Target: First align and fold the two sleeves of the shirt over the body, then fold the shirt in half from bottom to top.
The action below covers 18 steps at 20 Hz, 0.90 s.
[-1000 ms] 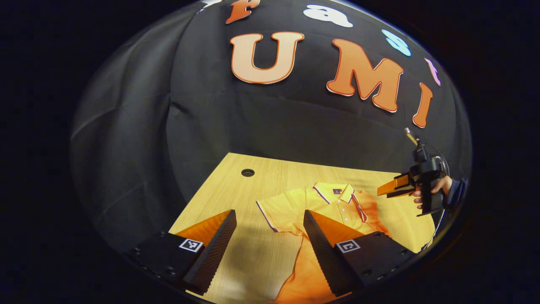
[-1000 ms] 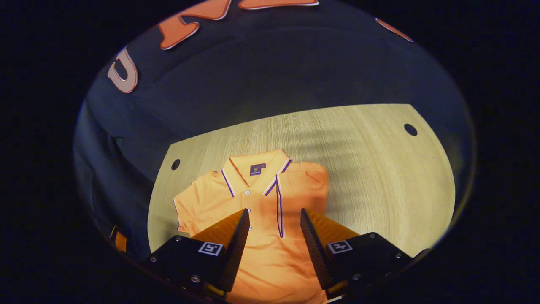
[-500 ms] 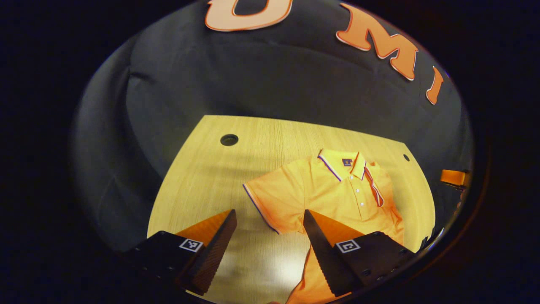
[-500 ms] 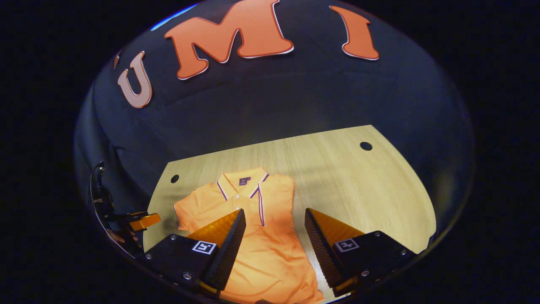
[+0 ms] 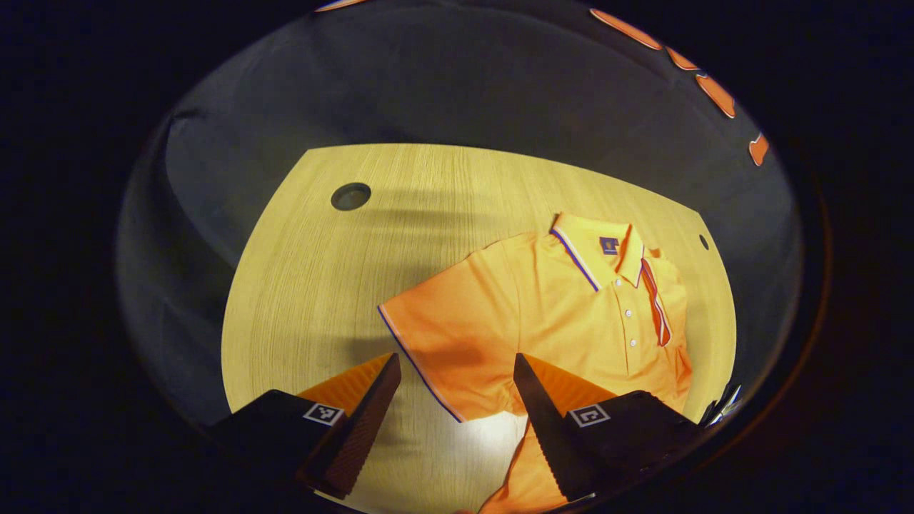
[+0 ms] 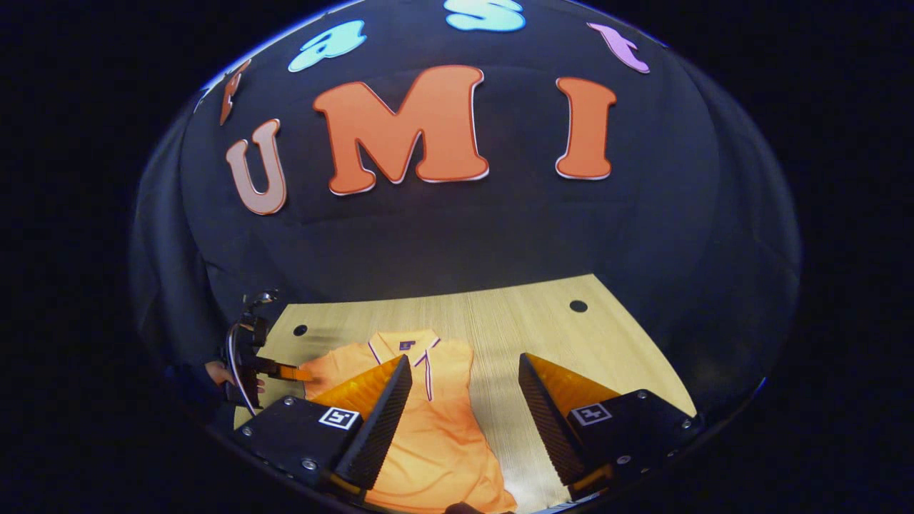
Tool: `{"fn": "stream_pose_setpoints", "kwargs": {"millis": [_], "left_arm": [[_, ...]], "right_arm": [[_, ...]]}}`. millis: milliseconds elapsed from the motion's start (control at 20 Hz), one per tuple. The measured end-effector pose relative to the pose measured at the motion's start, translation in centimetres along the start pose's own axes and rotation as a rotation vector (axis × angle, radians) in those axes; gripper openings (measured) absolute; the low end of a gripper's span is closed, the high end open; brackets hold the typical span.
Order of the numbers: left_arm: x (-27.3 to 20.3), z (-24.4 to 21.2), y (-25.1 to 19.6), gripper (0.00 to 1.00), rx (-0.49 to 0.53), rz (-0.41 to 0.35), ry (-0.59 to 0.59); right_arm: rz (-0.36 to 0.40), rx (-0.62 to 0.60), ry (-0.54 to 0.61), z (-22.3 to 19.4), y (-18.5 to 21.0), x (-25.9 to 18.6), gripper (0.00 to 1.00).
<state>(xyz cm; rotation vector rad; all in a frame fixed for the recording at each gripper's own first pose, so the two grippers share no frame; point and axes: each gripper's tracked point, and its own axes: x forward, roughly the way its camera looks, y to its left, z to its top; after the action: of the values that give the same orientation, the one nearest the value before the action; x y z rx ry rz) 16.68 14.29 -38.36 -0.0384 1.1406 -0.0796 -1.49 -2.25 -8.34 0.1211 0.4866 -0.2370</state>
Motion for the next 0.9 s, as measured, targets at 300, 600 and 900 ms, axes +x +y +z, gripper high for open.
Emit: {"fn": "stream_pose_setpoints", "kwargs": {"millis": [300, 600, 900], "left_arm": [[3.5, -0.8, 1.5, 0.98, -0.071, 0.025, 0.173], [5.3, 0.0, 2.3, 0.83, -0.017, 0.133, 0.206], [4.6, 0.9, -1.3, 0.13, 0.064, 0.036, 0.139]], "right_arm": [[0.034, 0.018, -0.081, 2.5, 2.8, -2.5, 0.93], [0.015, 0.009, -0.071, 1.1, 2.4, -2.8, 0.93], [-0.021, 0.047, -0.047, -1.3, 0.9, -3.5, 0.94]]}}
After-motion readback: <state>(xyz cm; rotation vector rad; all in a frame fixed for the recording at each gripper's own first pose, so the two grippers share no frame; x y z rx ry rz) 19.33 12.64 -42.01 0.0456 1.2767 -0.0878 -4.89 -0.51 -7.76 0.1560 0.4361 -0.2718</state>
